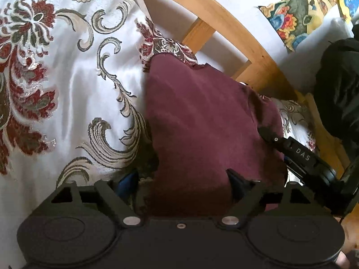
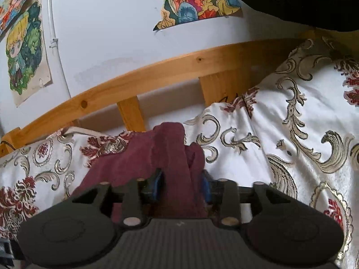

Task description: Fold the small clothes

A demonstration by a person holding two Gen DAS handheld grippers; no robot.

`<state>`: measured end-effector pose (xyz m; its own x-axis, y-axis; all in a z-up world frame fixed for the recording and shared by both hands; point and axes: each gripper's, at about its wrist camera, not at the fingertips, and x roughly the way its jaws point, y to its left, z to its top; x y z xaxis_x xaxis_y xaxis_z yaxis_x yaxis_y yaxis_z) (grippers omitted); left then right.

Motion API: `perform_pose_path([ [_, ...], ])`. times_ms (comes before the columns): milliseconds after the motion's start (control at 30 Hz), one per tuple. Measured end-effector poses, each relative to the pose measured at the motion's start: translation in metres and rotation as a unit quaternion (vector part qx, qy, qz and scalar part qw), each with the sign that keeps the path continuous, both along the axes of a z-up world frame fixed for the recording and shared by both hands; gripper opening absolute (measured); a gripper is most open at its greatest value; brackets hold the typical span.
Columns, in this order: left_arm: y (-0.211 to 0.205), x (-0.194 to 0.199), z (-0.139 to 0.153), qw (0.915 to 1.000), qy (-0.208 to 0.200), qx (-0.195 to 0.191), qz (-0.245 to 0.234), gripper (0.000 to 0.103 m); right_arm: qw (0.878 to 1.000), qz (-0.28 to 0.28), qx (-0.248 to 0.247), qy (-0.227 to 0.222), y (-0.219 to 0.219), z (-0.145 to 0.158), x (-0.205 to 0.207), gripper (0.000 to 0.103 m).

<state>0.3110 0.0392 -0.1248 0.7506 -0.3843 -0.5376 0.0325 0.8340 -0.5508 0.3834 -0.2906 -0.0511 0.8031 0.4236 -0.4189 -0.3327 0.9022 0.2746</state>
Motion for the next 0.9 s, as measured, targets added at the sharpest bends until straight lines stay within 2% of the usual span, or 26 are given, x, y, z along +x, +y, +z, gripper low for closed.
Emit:
perform_pose_path([
  [100, -0.003, 0.0, 0.002, 0.9999, 0.004, 0.011, -0.008, 0.095, 1.0, -0.007, -0.016, -0.003, 0.0, -0.001, -0.002, 0.064],
  [233, -0.004, 0.0, 0.005, 0.9998, 0.01, 0.014, -0.009, 0.1, 0.999, -0.025, -0.02, 0.0, -0.003, -0.002, -0.006, 0.095],
  [267, -0.004, 0.0, 0.006, 0.9998, 0.013, 0.012, -0.008, 0.101, 0.999, -0.025, -0.019, 0.0, -0.003, -0.002, -0.008, 0.098],
  [367, -0.004, -0.001, 0.008, 0.9997, 0.021, 0.012, -0.002, 0.102, 0.999, -0.028, -0.036, 0.001, -0.001, -0.002, -0.014, 0.102],
  [533, 0.0, -0.005, 0.014, 0.9995, 0.023, 0.016, 0.011, 0.102, 0.997, -0.025, -0.068, -0.009, 0.008, 0.002, -0.03, 0.103],
  [667, 0.003, -0.01, 0.022, 0.9994, 0.012, 0.023, 0.023, 0.102, 0.996, -0.024, -0.088, -0.023, 0.012, 0.01, -0.048, 0.103],
  [900, 0.004, -0.031, 0.046, 0.9977, -0.027, 0.053, 0.034, 0.102, 0.994, -0.029, -0.09, -0.051, 0.011, 0.032, -0.073, 0.103],
])
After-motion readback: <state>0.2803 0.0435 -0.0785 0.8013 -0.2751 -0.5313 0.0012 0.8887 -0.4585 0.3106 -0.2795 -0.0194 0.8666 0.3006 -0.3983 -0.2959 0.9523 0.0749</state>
